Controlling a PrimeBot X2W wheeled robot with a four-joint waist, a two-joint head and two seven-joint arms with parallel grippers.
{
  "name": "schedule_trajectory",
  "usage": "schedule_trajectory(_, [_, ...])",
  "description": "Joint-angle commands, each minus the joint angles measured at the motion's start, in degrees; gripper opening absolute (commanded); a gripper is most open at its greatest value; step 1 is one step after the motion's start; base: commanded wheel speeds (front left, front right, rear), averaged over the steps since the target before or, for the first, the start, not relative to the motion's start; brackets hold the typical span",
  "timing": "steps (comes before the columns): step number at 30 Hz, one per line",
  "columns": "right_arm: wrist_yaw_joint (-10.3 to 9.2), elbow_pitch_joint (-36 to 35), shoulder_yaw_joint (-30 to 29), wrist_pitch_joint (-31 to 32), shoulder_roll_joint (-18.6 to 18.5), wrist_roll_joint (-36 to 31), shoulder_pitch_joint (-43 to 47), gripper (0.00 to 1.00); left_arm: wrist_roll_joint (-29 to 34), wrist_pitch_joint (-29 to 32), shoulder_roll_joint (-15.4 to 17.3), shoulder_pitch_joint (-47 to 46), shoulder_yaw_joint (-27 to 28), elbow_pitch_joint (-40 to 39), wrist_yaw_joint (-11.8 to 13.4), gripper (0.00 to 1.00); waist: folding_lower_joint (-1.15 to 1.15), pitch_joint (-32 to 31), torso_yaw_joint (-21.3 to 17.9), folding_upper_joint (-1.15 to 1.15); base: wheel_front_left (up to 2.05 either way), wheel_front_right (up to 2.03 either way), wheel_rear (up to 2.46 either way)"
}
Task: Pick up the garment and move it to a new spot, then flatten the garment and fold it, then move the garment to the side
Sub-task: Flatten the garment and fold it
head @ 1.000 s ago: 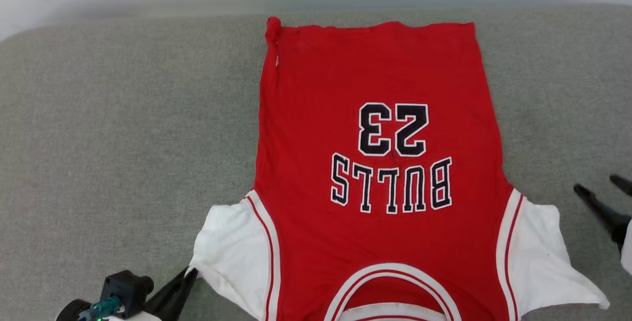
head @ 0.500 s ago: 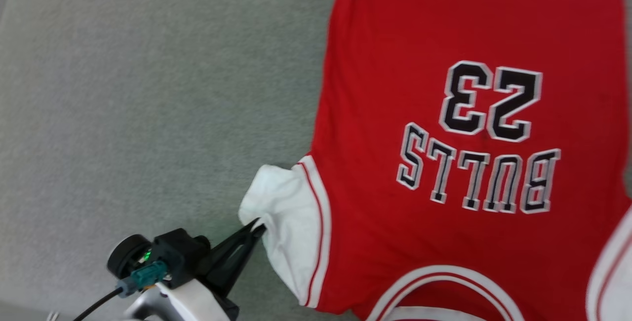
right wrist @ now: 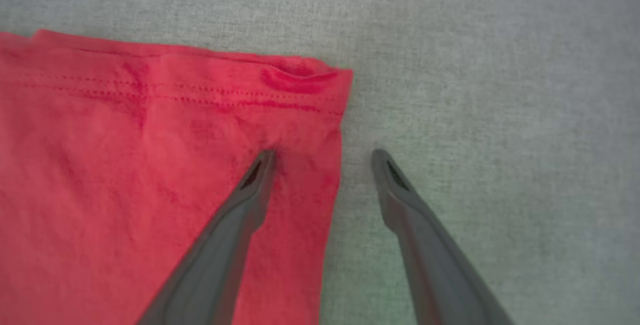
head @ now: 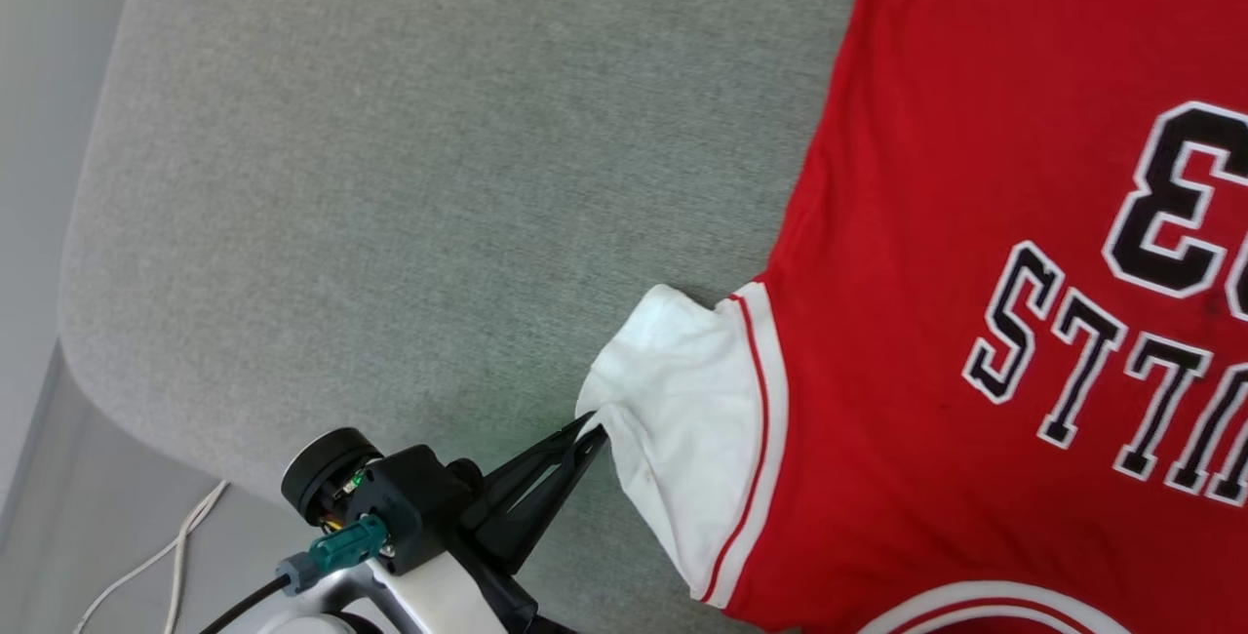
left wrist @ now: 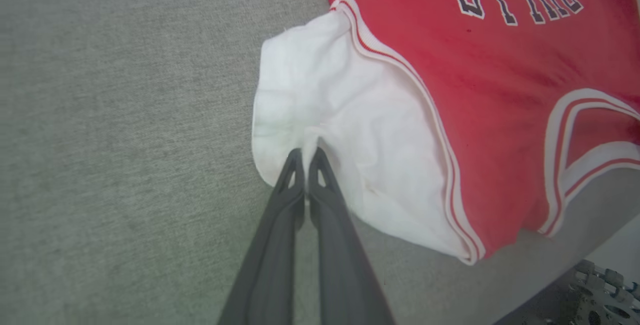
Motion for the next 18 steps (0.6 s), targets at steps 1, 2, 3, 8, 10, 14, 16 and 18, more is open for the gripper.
schedule_trajectory(1, [-0.01, 0.62, -0.23, 0.48, -0.06, -0.65, -0.48, 1.00, 0.22, -0.41, -0.33, -0.67, 0.12, 0.16, -0.10, 0.00, -0.01, 1.14, 1.37, 0.00, 0.00, 0.00, 0.00])
schedule_trajectory(2, [-0.01, 0.92, -0.25, 0.76, 0.13, -0.85, 0.01, 1.00, 0.17, -0.73, -0.40, -0.70, 0.17, 0.32, -0.19, 0.00, -0.01, 1.28, 1.54, 0.00, 0.00, 0.00, 0.00])
schedule_trajectory(3, [-0.01, 1.02, -0.23, 0.89, 0.47, -0.90, 0.52, 1.00, 0.02, -0.94, -0.52, -0.75, 0.26, 0.52, -0.24, 0.00, -0.01, 1.40, 1.67, 0.00, 0.00, 0.00, 0.00])
schedule_trajectory(8, [-0.01, 1.23, -0.96, 3.12, 2.34, -0.72, 4.24, 0.00, -0.03, -1.97, -0.74, -1.00, 0.07, 1.65, -0.64, 0.00, -0.01, 1.78, 1.87, 0.00, 0.00, 0.00, 0.00])
schedule_trajectory(10, [-0.01, 0.67, -1.09, 3.73, 1.67, -1.07, 5.59, 0.00, -0.17, -2.17, -0.77, -1.19, 0.05, 1.99, -0.85, 0.00, -0.01, 1.68, 1.79, 0.00, 0.00, 0.00, 0.00])
schedule_trajectory(14, [-0.03, -0.33, -1.32, 3.79, 0.77, -0.60, 7.36, 0.00, -0.23, -2.60, -0.72, -1.54, 0.26, 2.88, -0.95, 0.00, -0.01, 0.79, 1.10, 0.00, 0.00, 0.00, 0.00])
schedule_trajectory(16, [-0.03, -0.74, -1.53, 3.85, 1.09, -0.45, 7.97, 0.00, -0.37, -2.78, -0.66, -1.57, 0.39, 3.29, -0.84, 0.00, -0.01, -0.10, 0.40, 0.00, 0.00, 0.00, 0.00])
schedule_trajectory(18, [-0.03, -0.92, -1.64, 3.56, 0.98, -0.30, 8.56, 0.00, -0.51, -2.96, -0.61, -1.60, 0.56, 3.62, -0.67, 0.00, -0.01, -1.14, -0.46, 0.00, 0.00, 0.00, 0.00])
